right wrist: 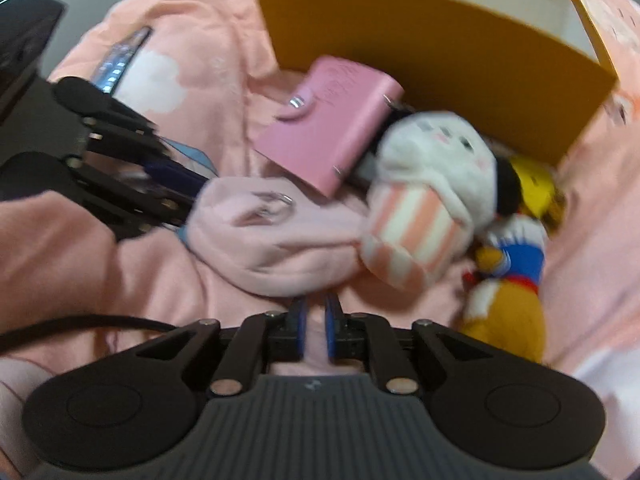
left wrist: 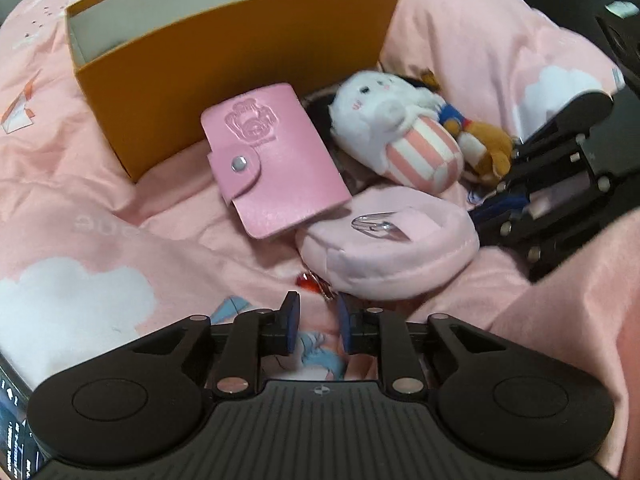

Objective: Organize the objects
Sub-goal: 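Reach the right tool to the pink pouch and grasp it, then grasp the pink card wallet with the left tool while the right tool lifts the pink pouch, then carry the pink wallet with the left tool and pouch with the right tool over the orange box, then lower the pink wallet and pouch into the orange box and open both tools, then withdraw both tools from the orange box toward the grey box and plush toys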

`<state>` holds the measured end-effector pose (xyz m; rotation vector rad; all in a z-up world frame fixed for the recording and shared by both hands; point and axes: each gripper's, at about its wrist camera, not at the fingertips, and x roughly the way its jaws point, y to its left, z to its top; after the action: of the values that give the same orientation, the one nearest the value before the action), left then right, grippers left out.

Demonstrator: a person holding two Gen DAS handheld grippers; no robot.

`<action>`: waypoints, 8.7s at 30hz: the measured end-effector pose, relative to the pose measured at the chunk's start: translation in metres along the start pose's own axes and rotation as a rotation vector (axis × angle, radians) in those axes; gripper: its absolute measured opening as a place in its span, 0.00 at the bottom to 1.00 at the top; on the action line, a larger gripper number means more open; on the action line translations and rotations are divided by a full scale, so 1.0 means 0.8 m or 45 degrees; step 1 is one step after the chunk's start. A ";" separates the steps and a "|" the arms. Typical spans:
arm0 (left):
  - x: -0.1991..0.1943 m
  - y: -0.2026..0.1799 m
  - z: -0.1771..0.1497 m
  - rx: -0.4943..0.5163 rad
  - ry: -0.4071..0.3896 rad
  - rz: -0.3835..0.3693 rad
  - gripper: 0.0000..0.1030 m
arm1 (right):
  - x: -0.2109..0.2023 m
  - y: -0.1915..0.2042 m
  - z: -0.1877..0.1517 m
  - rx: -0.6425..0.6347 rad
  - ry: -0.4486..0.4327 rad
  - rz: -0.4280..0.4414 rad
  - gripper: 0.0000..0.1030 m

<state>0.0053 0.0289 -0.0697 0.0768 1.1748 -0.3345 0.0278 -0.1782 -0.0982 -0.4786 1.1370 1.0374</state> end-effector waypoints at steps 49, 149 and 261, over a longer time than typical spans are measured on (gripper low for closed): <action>-0.033 0.077 0.007 -0.537 -0.337 0.091 0.34 | 0.000 -0.008 0.053 0.154 -0.274 0.005 0.20; 0.036 0.188 0.283 -0.534 -0.238 0.270 0.44 | -0.011 -0.198 0.256 0.381 -0.460 -0.080 0.17; 0.007 -0.010 0.054 -0.396 -0.267 -0.027 0.38 | -0.048 -0.073 -0.016 0.487 -0.450 -0.375 0.29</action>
<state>0.0435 0.0104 -0.0569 -0.2374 1.0073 -0.1709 0.0696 -0.2320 -0.0784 -0.1409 0.8866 0.5979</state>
